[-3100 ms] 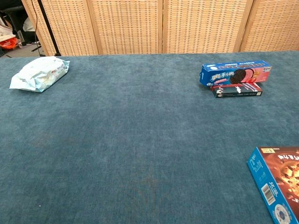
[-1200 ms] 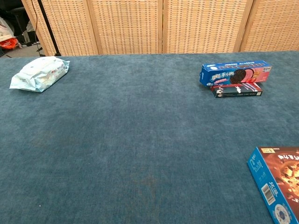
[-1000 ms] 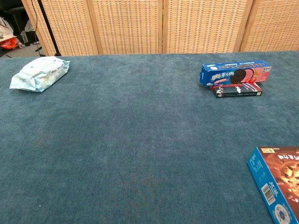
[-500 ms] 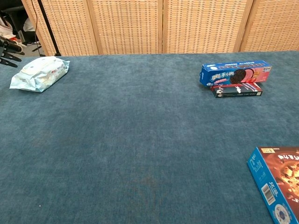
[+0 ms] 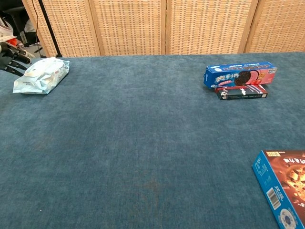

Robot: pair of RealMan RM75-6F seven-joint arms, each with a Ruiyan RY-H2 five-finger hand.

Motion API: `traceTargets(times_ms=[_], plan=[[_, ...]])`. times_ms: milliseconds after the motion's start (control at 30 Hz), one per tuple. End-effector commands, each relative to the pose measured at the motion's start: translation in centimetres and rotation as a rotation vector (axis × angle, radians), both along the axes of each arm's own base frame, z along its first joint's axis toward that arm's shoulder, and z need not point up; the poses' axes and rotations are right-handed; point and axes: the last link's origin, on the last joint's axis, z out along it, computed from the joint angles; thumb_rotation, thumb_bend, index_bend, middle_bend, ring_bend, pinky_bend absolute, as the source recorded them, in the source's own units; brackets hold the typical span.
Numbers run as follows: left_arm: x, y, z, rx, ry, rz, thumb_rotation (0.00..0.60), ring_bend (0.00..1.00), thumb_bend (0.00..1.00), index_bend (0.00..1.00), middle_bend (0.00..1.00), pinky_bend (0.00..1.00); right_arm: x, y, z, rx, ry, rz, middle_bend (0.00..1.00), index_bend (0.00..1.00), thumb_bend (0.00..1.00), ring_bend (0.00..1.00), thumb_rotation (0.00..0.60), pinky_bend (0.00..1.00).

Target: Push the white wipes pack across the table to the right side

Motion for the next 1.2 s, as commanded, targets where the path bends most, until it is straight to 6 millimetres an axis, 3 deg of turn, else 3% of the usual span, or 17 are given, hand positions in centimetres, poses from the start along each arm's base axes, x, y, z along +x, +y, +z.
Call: traceTargets(times_ms=[33, 433, 667, 1200], plan=[[0.4, -0.3, -0.7, -0.069, 0.038, -0.015, 0.600, 0.02, 1.00, 0.00, 0.01, 0.30, 0.0, 0.0, 0.0, 0.001, -0.001, 0.001, 0.00, 0.00, 0.00, 0.00, 0.600, 0.00], [3.0, -1.0, -1.4, -0.275, 0.119, -0.142, 0.600, 0.08, 1.00, 0.01, 0.07, 0.32, 0.1, 0.1, 0.2, -0.005, -0.007, 0.008, 0.00, 0.00, 0.00, 0.00, 0.600, 0.00], [4.4, -0.7, -0.4, -0.297, 0.050, -0.198, 0.600, 0.08, 1.00, 0.01, 0.07, 0.34, 0.2, 0.1, 0.3, -0.007, -0.012, 0.012, 0.00, 0.00, 0.00, 0.00, 0.600, 0.00], [7.9, -1.2, -1.8, -0.326, -0.192, -0.364, 0.600, 0.08, 1.00, 0.01, 0.07, 0.34, 0.4, 0.2, 0.1, 0.001, -0.011, 0.020, 0.00, 0.00, 0.00, 0.00, 0.600, 0.00]])
